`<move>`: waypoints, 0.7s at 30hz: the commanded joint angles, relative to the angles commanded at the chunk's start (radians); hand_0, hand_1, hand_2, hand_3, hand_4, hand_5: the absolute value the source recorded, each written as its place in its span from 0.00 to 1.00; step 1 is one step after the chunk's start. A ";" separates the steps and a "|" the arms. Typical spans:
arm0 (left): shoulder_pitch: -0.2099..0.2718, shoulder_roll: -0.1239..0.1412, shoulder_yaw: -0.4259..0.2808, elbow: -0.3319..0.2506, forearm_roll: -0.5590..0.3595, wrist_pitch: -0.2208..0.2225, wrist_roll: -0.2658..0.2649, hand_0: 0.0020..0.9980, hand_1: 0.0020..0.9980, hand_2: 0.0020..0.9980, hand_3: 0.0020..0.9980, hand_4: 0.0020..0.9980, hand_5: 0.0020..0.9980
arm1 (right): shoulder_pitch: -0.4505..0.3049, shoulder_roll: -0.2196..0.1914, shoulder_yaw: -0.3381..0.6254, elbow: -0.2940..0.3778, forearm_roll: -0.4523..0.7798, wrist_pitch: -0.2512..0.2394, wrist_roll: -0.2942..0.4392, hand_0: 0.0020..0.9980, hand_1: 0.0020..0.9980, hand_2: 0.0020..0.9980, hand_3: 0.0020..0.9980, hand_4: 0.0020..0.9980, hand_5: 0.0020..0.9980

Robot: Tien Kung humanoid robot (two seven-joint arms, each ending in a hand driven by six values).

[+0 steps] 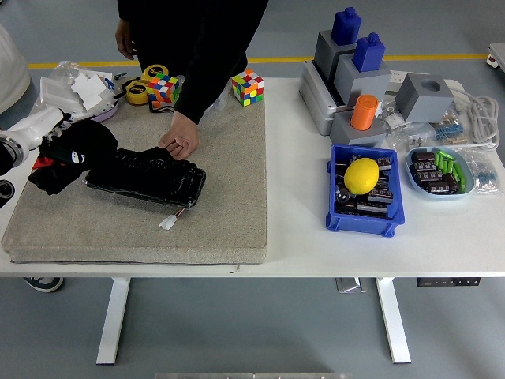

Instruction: Pick the rag up,wipe the panel,place it on the desk

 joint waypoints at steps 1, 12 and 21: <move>0.000 0.002 0.000 0.003 -0.005 0.001 -0.001 0.27 0.29 0.41 0.60 0.66 0.06 | 0.000 0.000 0.001 0.001 -0.001 0.000 0.000 0.73 0.68 0.68 0.59 1.00 0.51; -0.002 -0.023 0.030 0.021 -0.019 0.002 -0.002 0.26 0.29 0.41 0.60 0.66 0.06 | 0.001 0.000 -0.007 -0.002 0.005 0.001 0.001 0.73 0.68 0.68 0.59 1.00 0.51; -0.019 -0.050 0.059 0.000 -0.018 0.001 0.003 0.27 0.29 0.41 0.60 0.66 0.06 | 0.003 -0.001 -0.011 -0.004 0.010 0.002 0.003 0.73 0.68 0.68 0.59 1.00 0.51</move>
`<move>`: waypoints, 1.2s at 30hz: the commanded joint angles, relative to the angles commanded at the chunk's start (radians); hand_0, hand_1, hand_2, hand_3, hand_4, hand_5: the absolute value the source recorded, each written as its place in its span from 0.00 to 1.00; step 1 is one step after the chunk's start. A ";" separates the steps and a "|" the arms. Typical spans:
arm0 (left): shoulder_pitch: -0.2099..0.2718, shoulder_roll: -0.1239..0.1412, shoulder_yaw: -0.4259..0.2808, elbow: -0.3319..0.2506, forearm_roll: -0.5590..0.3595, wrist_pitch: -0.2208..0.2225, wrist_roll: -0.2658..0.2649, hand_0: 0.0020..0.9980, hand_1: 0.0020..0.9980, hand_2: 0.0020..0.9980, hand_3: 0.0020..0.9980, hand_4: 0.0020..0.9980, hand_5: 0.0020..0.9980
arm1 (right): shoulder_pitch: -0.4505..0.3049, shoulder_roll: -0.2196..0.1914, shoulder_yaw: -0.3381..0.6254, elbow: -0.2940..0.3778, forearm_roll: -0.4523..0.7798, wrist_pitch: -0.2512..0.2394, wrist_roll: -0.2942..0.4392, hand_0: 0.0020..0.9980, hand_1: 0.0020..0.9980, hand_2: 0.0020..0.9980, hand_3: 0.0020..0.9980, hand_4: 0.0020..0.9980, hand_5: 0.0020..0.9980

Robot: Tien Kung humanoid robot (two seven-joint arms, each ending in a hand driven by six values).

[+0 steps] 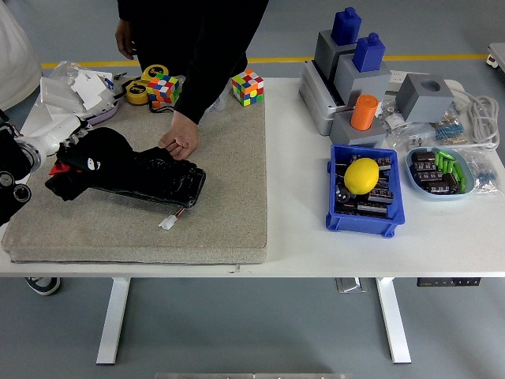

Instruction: Pick the rag up,wipe the panel,place it on the desk

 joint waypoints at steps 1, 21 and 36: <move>-0.001 -0.003 0.003 -0.006 -0.002 0.001 0.000 0.27 0.29 0.41 0.60 0.66 0.06 | 0.000 0.000 0.000 0.000 -0.001 0.000 0.000 0.73 0.68 0.68 0.59 1.00 0.51; -0.014 -0.057 0.070 -0.078 0.016 -0.003 0.016 0.26 0.28 0.41 0.60 0.66 0.06 | 0.001 -0.002 -0.009 -0.006 0.012 0.001 0.003 0.73 0.68 0.68 0.59 1.00 0.51; -0.032 -0.103 0.132 -0.170 0.032 -0.002 0.036 0.26 0.28 0.41 0.60 0.66 0.06 | 0.001 -0.004 -0.025 -0.013 0.030 0.003 0.003 0.73 0.68 0.68 0.59 1.00 0.51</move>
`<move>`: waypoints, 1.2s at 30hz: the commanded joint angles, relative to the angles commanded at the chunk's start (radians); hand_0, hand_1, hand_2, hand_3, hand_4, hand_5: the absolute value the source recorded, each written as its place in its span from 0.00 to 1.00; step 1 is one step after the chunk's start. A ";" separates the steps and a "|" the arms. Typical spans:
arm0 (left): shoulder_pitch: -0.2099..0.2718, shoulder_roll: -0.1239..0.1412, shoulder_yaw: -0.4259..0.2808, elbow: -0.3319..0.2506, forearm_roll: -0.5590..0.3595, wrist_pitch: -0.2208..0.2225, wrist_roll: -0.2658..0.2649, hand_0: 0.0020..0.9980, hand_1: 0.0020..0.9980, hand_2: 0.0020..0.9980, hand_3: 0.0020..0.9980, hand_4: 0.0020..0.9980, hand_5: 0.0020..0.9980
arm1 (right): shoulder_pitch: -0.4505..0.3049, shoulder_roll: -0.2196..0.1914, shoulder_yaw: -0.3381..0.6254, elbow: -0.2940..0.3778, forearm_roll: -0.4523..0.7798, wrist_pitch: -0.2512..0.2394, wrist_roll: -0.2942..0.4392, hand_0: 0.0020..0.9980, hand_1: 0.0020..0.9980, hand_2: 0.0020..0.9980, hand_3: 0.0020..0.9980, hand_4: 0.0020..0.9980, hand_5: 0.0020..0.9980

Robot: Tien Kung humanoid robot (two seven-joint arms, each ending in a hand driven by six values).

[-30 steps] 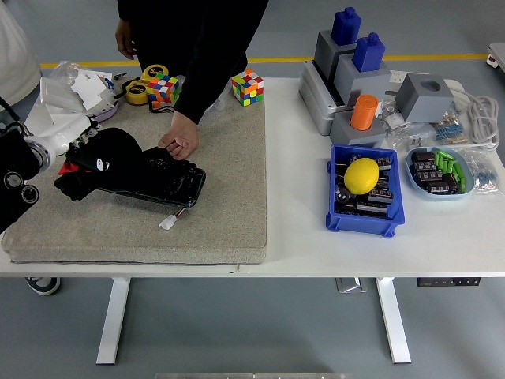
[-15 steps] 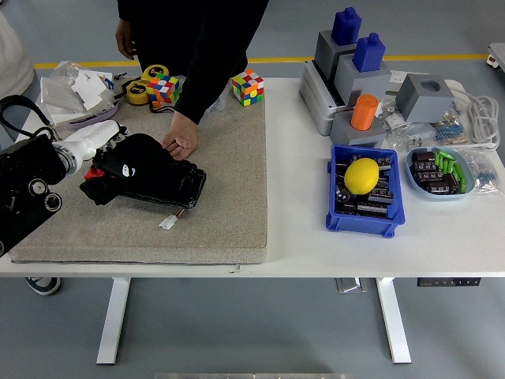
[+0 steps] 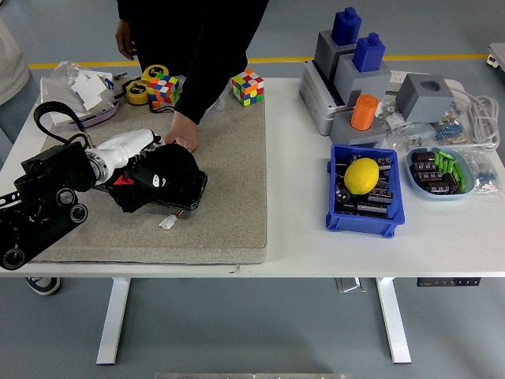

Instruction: Pick the rag up,wipe the panel,place it on the desk

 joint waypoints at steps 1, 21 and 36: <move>-0.002 -0.002 0.003 -0.008 0.000 -0.001 0.002 0.26 0.28 0.41 0.60 0.66 0.06 | 0.000 0.000 -0.001 0.000 0.001 0.000 0.000 0.73 0.68 0.68 0.59 1.00 0.51; -0.026 -0.020 0.015 -0.024 -0.012 0.000 0.014 0.26 0.28 0.41 0.60 0.66 0.06 | 0.001 -0.001 -0.001 0.002 -0.003 0.000 -0.001 0.73 0.68 0.68 0.59 1.00 0.51; 0.008 0.018 -0.028 0.056 -0.024 0.008 -0.003 0.26 0.28 0.41 0.60 0.66 0.06 | -0.002 0.000 0.007 0.005 -0.013 -0.001 -0.005 0.73 0.68 0.68 0.59 1.00 0.51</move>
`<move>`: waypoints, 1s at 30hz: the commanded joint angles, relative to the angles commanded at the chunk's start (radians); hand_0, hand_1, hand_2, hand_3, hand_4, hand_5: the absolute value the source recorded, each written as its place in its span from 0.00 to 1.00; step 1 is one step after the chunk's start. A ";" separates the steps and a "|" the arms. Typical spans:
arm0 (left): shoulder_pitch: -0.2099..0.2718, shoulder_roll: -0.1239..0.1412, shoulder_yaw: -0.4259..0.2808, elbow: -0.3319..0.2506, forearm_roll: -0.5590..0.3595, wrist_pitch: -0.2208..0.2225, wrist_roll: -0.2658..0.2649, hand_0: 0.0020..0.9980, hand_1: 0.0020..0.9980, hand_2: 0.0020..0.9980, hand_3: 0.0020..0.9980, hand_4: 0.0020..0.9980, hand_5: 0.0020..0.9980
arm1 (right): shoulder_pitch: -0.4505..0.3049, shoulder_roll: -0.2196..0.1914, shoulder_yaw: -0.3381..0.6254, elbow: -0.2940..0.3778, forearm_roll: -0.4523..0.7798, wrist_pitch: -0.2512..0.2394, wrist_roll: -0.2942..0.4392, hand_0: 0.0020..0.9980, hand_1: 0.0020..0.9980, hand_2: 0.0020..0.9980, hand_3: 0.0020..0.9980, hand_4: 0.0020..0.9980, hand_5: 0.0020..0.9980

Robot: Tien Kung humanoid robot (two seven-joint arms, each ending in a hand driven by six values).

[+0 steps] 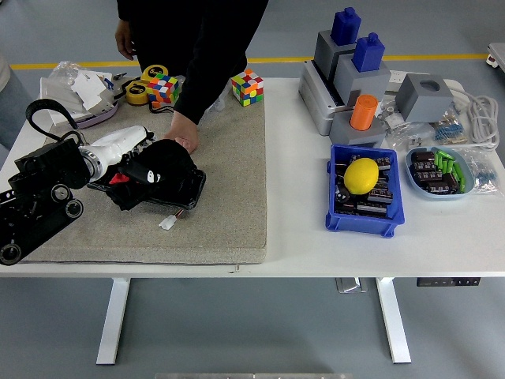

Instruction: Pick the rag up,wipe the panel,place it on the desk

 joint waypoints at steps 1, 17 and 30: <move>0.002 0.002 -0.001 0.002 -0.002 0.001 -0.001 0.26 0.28 0.41 0.60 0.66 0.06 | 0.000 0.000 0.001 0.000 -0.001 0.000 0.000 0.73 0.68 0.68 0.59 1.00 0.51; 0.018 0.028 -0.034 0.016 0.010 0.000 -0.002 0.26 0.28 0.41 0.60 0.66 0.07 | -0.001 0.001 0.009 0.000 -0.004 0.002 -0.003 0.73 0.68 0.68 0.59 1.00 0.51; 0.029 0.065 -0.079 0.060 0.004 0.001 -0.017 0.26 0.28 0.41 0.60 0.66 0.07 | -0.002 0.002 0.017 0.001 -0.008 0.004 -0.004 0.73 0.68 0.68 0.59 1.00 0.51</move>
